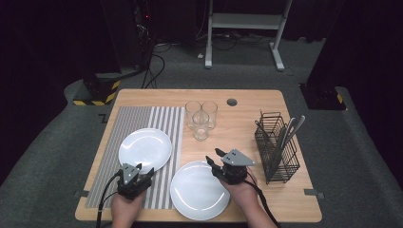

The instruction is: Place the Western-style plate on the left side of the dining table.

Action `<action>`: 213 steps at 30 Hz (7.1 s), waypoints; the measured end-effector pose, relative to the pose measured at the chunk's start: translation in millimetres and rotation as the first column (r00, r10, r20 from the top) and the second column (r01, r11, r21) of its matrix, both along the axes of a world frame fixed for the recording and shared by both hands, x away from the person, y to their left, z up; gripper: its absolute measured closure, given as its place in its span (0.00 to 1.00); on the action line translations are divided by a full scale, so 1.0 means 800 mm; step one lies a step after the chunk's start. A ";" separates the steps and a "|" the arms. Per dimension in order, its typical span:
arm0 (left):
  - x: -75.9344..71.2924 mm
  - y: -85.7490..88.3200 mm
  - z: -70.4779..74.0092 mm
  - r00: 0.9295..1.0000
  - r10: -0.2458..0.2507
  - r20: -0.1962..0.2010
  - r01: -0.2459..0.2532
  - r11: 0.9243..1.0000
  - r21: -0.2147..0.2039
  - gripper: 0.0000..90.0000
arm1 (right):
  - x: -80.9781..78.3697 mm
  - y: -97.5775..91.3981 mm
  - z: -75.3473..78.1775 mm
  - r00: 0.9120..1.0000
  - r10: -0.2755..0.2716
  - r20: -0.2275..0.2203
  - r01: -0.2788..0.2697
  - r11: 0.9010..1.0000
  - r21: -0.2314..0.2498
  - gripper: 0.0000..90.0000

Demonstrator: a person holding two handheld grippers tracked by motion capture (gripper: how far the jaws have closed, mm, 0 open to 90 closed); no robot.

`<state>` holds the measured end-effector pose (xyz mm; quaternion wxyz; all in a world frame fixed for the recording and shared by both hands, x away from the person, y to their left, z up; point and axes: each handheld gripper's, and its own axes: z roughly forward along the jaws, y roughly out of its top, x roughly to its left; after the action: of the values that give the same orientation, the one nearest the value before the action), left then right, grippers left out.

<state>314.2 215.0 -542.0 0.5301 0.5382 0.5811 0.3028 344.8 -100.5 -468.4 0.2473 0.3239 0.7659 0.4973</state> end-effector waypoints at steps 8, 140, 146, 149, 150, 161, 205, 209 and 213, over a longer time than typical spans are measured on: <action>0.000 0.000 0.000 1.000 0.001 0.000 -0.001 1.000 0.005 0.51 | 0.001 -0.008 0.006 1.000 -0.011 0.009 0.010 1.000 0.018 0.60; 0.002 0.002 0.000 1.000 0.005 -0.022 -0.005 1.000 -0.007 0.51 | 0.045 -0.124 0.105 0.953 -0.253 0.165 0.246 0.967 0.064 0.72; 0.002 0.001 0.000 1.000 0.006 -0.019 -0.006 1.000 -0.010 0.51 | 0.045 -0.125 0.105 0.954 -0.254 0.162 0.246 0.967 0.067 0.76; 0.002 0.001 0.000 1.000 0.005 -0.021 -0.005 1.000 -0.010 0.52 | 0.045 -0.124 0.105 0.952 -0.260 0.164 0.252 0.965 0.066 0.79; 0.002 0.002 0.000 1.000 0.005 -0.021 -0.005 1.000 -0.009 0.52 | 0.045 -0.124 0.105 0.951 -0.264 0.164 0.256 0.964 0.066 0.80; 0.002 0.002 0.000 1.000 0.005 -0.024 -0.005 1.000 -0.009 0.52 | 0.042 -0.125 0.106 0.947 -0.270 0.176 0.261 0.963 0.071 0.85; 0.003 0.001 0.000 1.000 0.005 -0.024 -0.006 1.000 -0.014 0.52 | 0.022 -0.151 0.123 0.928 -0.287 0.236 0.243 0.950 0.199 0.90; 0.002 0.001 -0.001 1.000 0.003 -0.027 -0.003 1.000 -0.010 0.52 | 0.020 -0.156 0.124 0.928 -0.290 0.232 0.241 0.946 0.217 0.90; 0.003 0.001 0.000 1.000 0.002 -0.028 -0.002 1.000 -0.015 0.52 | 0.018 -0.163 0.125 0.929 -0.297 0.222 0.244 0.941 0.237 0.90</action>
<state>316.5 215.9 -542.4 0.5256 0.5377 0.5913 0.2914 358.8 -230.6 -368.7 0.3752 0.3839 0.6203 0.5719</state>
